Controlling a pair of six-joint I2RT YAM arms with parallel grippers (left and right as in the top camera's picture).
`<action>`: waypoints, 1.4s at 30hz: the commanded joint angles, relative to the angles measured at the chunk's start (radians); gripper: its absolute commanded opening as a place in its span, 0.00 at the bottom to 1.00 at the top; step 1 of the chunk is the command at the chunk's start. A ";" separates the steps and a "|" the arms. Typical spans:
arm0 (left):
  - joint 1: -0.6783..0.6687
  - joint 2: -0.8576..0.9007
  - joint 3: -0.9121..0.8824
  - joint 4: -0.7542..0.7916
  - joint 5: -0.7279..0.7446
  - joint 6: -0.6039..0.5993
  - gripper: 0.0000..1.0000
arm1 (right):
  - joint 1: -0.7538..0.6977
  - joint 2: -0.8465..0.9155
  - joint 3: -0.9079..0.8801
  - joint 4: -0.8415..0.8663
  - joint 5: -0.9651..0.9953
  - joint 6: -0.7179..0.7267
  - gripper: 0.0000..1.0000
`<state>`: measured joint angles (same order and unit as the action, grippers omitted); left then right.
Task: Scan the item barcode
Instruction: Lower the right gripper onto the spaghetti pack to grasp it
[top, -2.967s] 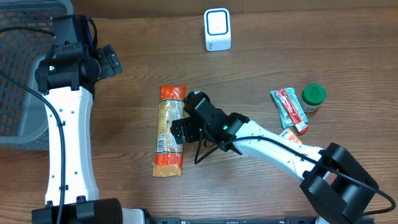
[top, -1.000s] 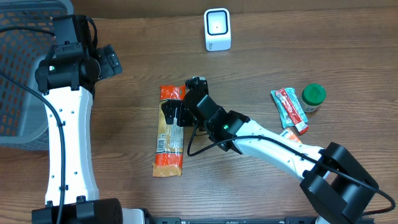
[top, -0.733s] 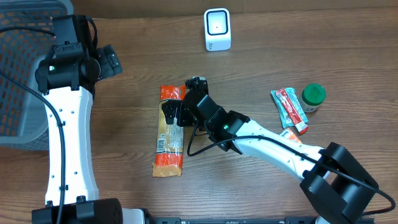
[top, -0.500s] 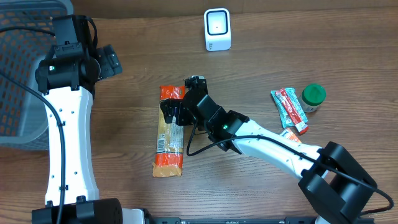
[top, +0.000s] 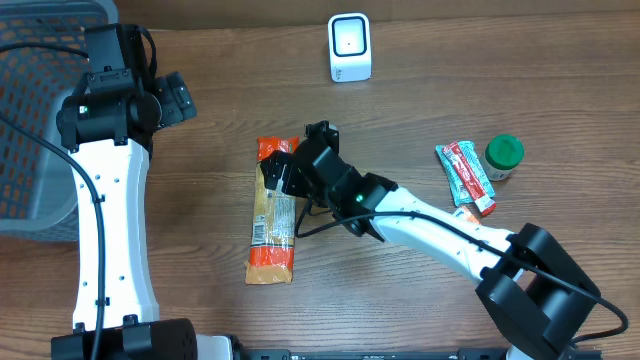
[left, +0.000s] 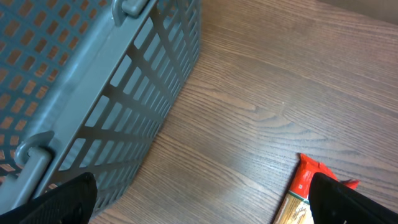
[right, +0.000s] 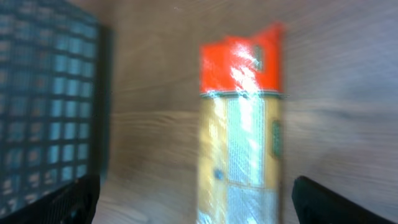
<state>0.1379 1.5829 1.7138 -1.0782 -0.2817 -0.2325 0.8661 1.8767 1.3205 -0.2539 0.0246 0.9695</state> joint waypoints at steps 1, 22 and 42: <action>-0.001 -0.014 0.018 0.001 -0.013 0.008 1.00 | 0.006 0.000 0.120 -0.142 0.030 0.039 1.00; -0.001 -0.014 0.018 0.001 -0.013 0.008 1.00 | 0.119 0.219 0.242 -0.144 0.135 -0.211 0.77; -0.001 -0.014 0.018 0.001 -0.013 0.008 1.00 | 0.109 0.314 0.242 -0.212 0.116 -0.119 1.00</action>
<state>0.1379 1.5829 1.7138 -1.0779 -0.2817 -0.2325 0.9768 2.1605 1.5494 -0.4442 0.1535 0.8261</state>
